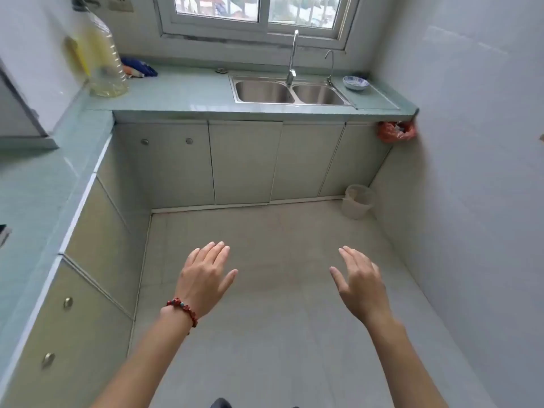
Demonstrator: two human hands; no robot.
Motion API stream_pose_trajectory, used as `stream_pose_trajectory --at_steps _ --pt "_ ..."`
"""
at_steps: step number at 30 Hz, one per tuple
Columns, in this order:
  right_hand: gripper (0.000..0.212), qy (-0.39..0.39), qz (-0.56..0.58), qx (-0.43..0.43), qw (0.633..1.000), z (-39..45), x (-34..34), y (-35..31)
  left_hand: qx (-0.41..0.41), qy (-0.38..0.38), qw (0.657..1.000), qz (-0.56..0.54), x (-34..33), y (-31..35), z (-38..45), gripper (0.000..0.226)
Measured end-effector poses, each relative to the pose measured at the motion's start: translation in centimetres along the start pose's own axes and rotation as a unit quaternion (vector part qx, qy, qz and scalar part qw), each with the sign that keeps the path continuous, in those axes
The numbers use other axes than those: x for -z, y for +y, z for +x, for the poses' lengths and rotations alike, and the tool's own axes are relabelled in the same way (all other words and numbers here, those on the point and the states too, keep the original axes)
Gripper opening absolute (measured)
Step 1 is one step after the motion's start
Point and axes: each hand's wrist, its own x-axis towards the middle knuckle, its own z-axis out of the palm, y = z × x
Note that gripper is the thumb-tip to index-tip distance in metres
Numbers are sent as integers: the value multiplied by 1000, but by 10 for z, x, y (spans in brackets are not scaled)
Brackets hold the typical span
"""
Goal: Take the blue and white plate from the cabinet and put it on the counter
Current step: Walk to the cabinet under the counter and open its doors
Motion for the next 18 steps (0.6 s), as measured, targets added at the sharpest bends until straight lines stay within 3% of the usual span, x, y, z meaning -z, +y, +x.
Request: stream_pose_trajectory --at_steps 7,10,15,18 --pt "46 -30 9 125 992 42 -25 -61 133 27 990 32 16 -50 -43 87" --pt "46 -45 13 196 979 61 -35 -86 205 45 978 16 20 -61 -69 77" --pt "47 -91 32 316 944 82 -49 -124 343 88 935 19 13 -57 -114 55" --pt "48 -126 46 397 908 85 -57 -144 431 102 896 13 8 -39 -145 56"
